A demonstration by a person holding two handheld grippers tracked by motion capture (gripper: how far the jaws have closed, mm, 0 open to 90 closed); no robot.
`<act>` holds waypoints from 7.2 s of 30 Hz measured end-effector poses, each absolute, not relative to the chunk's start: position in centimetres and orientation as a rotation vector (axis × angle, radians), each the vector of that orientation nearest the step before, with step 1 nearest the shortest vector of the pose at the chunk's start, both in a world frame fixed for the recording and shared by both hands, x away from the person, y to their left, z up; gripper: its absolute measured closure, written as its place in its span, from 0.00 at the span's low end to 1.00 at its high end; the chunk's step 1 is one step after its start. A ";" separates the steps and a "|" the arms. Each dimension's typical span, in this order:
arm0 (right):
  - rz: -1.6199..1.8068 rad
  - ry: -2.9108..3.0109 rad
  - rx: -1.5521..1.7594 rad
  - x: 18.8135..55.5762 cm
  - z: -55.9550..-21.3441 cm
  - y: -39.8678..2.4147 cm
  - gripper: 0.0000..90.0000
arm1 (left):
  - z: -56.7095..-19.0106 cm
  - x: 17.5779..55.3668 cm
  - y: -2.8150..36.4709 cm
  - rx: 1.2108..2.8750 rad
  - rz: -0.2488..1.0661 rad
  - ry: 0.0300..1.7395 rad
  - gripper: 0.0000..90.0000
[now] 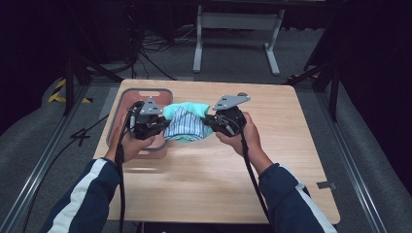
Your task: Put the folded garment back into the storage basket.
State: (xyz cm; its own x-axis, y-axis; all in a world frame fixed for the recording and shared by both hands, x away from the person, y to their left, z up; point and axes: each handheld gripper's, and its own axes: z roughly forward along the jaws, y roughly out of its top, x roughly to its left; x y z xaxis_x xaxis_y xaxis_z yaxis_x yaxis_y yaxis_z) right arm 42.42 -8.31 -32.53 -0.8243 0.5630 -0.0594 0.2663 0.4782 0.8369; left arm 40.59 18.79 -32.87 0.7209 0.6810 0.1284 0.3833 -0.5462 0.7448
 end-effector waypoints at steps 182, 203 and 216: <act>0.734 2.475 0.624 39.2 -38.3 -14.7 0.30 | -39.0 33.4 12.0 2.324 0.598 0.591 0.20; 0.686 2.460 0.730 37.0 -41.1 -19.1 0.31 | -42.5 33.3 11.4 2.402 0.479 0.535 0.21; 0.682 2.443 0.784 35.1 -43.7 -22.5 0.29 | -44.9 33.1 11.1 2.454 0.423 0.495 0.21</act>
